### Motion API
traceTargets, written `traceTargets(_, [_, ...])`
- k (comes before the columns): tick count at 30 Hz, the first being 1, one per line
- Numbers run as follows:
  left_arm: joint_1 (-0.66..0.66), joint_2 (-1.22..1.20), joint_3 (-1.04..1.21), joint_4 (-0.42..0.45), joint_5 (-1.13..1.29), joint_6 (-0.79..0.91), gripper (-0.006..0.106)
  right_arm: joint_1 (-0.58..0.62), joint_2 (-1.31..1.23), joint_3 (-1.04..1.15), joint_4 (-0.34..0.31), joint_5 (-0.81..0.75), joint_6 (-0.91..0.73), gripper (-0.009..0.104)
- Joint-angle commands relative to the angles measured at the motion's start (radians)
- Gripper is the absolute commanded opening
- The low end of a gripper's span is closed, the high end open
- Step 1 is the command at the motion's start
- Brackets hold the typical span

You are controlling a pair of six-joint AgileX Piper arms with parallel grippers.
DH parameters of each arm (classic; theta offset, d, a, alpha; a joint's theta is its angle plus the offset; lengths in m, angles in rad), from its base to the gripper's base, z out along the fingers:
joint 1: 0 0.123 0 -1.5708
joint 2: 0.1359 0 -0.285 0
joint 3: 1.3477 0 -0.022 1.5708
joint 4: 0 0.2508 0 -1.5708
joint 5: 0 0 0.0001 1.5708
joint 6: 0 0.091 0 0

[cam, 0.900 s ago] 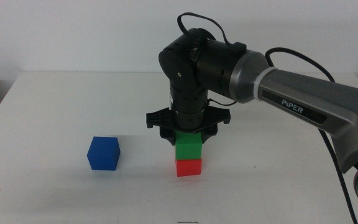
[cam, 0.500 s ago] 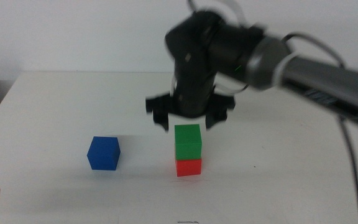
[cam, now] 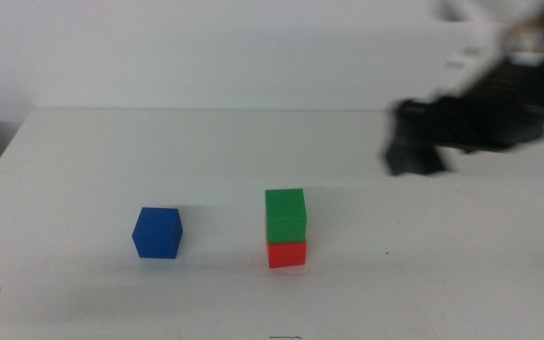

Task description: Stack red cubes first, then green, then blue cubes in a specific spot.

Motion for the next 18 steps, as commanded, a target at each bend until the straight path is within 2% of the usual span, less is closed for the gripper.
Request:
traceTargets(1, [0.001,-0.019,-0.003,-0.007,-0.077,-0.005,0.093,-0.066,-0.158,0.092,0.029,-0.099,-0.095,0.081])
traceTargets(3, [0.001,-0.019,-0.003,-0.007,-0.077,-0.005,0.093,-0.114,-0.252,0.172,0.064,-0.15,-0.178,0.081])
traceTargets(8, [0.001,-0.019,-0.003,-0.007,-0.077,-0.005,0.093,-0.201,-0.471,0.314,0.207,-0.233,-0.38,0.081])
traceTargets(14, [0.001,-0.019,-0.003,-0.007,-0.077,-0.005,0.093,-0.214,-0.638,0.367,0.257,-0.264,-0.458,0.081])
traceTargets(18, [0.001,-0.019,-0.003,-0.007,-0.077,-0.005,0.093,-0.214,-0.671,0.367,0.366,-0.268,-0.554,0.081])
